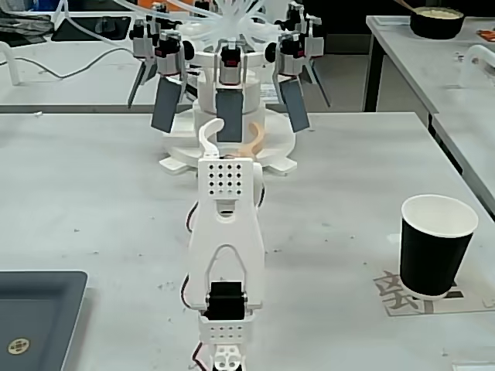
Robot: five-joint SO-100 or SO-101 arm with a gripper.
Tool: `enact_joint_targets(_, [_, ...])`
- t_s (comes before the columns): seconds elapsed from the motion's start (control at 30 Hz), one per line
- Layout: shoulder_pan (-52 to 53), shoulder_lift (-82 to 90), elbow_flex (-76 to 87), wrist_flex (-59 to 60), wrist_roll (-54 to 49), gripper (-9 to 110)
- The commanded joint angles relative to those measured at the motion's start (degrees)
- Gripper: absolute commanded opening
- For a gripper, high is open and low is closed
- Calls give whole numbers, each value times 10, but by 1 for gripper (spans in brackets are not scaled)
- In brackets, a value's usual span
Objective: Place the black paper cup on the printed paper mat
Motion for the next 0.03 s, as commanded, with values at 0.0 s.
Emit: enact_joint_targets(0.0, [-5,6,-23,-10,5,11])
